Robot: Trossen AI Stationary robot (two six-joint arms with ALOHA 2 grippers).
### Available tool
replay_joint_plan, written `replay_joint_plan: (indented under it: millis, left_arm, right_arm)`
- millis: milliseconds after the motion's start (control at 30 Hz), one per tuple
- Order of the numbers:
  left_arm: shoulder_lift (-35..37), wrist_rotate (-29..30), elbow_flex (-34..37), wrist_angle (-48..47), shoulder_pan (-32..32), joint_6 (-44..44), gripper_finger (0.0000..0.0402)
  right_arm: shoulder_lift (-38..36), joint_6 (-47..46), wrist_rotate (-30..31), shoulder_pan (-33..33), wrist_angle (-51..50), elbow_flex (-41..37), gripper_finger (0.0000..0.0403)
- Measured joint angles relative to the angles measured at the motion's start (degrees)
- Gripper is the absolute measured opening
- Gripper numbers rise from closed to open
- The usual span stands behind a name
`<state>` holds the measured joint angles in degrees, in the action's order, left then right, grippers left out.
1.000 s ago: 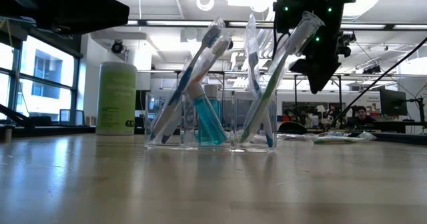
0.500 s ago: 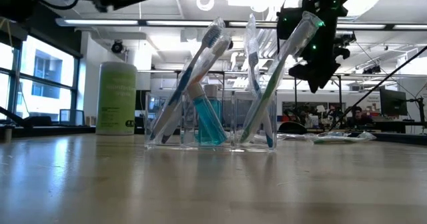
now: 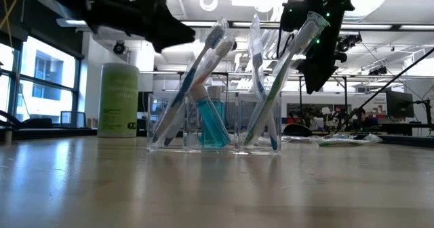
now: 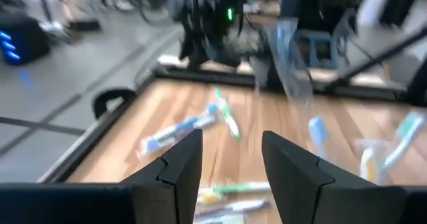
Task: Pick & Place toothbrushing station
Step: Put the mouthwash into the transparent organizer
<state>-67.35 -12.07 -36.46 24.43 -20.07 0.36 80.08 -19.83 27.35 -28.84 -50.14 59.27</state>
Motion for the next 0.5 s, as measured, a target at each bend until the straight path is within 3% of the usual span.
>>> replay_joint_plan:
  millis: [100, 333, 500]
  left_arm:
    - [-4.85, -3.18, -3.85, -4.59, -1.74, 4.33, 0.015]
    - [-13.84, -0.94, -11.28, -17.56, -1.95, 19.09, 0.015]
    - [-14.98, 1.8, -11.9, -16.72, -1.95, 19.79, 0.015]
  right_arm:
    - [-1.35, 0.46, -1.14, 1.28, -0.31, 0.0, 0.0151]
    - [-6.7, 0.48, -2.53, 4.6, -1.78, 0.0, 0.0151]
    - [-10.8, 0.67, -2.52, 6.16, -2.67, 0.0, 0.0151]
